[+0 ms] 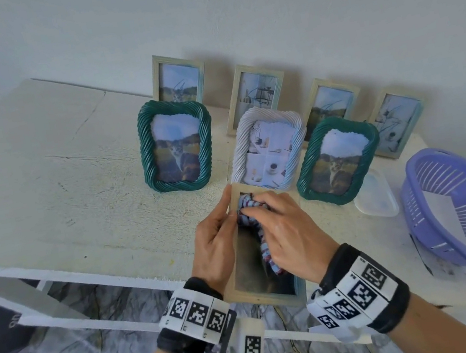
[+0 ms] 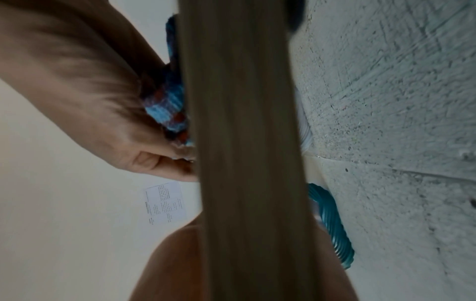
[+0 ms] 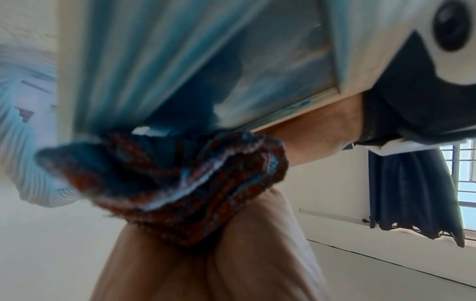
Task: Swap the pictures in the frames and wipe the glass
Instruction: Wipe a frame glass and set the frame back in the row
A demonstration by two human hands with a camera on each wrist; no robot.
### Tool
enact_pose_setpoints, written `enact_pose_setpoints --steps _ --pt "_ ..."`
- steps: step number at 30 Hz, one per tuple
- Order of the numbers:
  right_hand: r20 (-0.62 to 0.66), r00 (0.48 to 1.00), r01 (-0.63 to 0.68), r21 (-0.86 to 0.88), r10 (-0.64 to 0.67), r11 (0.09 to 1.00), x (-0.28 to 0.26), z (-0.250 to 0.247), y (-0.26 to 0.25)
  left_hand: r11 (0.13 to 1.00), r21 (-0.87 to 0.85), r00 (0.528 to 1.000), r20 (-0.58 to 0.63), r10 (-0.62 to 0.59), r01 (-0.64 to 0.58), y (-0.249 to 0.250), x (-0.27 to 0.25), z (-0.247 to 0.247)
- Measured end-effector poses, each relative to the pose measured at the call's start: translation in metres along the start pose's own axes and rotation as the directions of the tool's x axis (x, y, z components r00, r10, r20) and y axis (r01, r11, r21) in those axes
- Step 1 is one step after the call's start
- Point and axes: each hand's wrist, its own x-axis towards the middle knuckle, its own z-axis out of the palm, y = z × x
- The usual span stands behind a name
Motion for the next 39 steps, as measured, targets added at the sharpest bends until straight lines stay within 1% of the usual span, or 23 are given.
enact_pose_setpoints --steps 4,7,10,14,17,19,20,22,23,25,27,30,33,36,39 --pt "0.012 0.998 0.058 -0.012 -0.058 0.998 -0.014 0.006 -0.011 0.999 0.046 0.999 -0.043 -0.024 0.025 -0.001 0.005 -0.003" --pt "0.070 0.996 0.049 0.066 -0.054 0.997 -0.031 0.015 -0.021 0.997 0.031 0.995 -0.074 -0.069 0.071 -0.001 0.009 -0.006" --pt "0.089 0.994 0.057 0.116 -0.068 0.992 -0.045 0.022 -0.027 0.993 -0.004 0.990 -0.079 -0.115 0.115 -0.003 0.010 -0.007" --pt "0.098 0.993 0.036 0.243 -0.061 0.969 -0.052 0.021 -0.018 0.996 0.031 0.995 -0.057 -0.087 0.089 -0.006 0.010 -0.001" --pt "0.157 0.986 0.006 0.288 -0.054 0.958 -0.057 0.014 -0.004 0.994 0.091 0.997 -0.056 -0.056 0.061 -0.008 0.008 0.004" --pt "0.193 0.981 -0.040 0.337 -0.027 0.941 -0.064 0.006 0.005 0.996 0.085 0.997 -0.065 -0.033 0.038 -0.008 0.008 0.005" --pt "0.191 0.982 -0.077 0.385 0.002 0.920 -0.070 0.001 0.011 0.996 0.085 0.997 -0.074 -0.023 0.030 -0.010 0.009 0.003" --pt "0.136 0.987 -0.139 0.465 0.085 0.874 -0.082 -0.012 0.026 0.995 0.095 0.995 -0.096 -0.016 0.025 -0.011 0.014 -0.001" --pt "0.096 0.987 -0.159 0.473 0.129 0.867 -0.088 -0.018 0.035 0.995 0.094 0.993 -0.114 -0.015 0.026 -0.010 0.015 -0.002" --pt "0.042 0.973 -0.220 0.439 0.225 0.871 -0.100 -0.028 0.058 0.997 0.072 0.992 -0.125 -0.023 0.032 -0.008 0.017 -0.005" --pt "0.004 0.939 -0.322 0.361 0.344 0.875 -0.108 -0.034 0.086 0.997 0.068 0.990 -0.135 -0.030 0.040 -0.007 0.019 -0.006" --pt "-0.072 0.867 -0.474 0.180 0.492 0.862 -0.106 -0.037 0.130 0.997 0.066 0.989 -0.144 -0.032 0.041 -0.010 0.021 -0.002" --pt "-0.099 0.782 -0.618 0.015 0.616 0.786 -0.092 -0.032 0.170 0.998 0.061 0.993 -0.120 -0.021 0.028 -0.013 0.020 0.007" --pt "-0.078 0.734 -0.680 -0.071 0.675 0.730 -0.072 -0.023 0.204 0.999 0.041 0.993 -0.120 -0.020 0.025 -0.011 0.018 0.017" --pt "-0.077 0.712 -0.701 -0.126 0.698 0.702 -0.050 -0.022 0.225 0.999 0.023 0.994 -0.105 -0.037 0.039 -0.008 0.015 0.026"
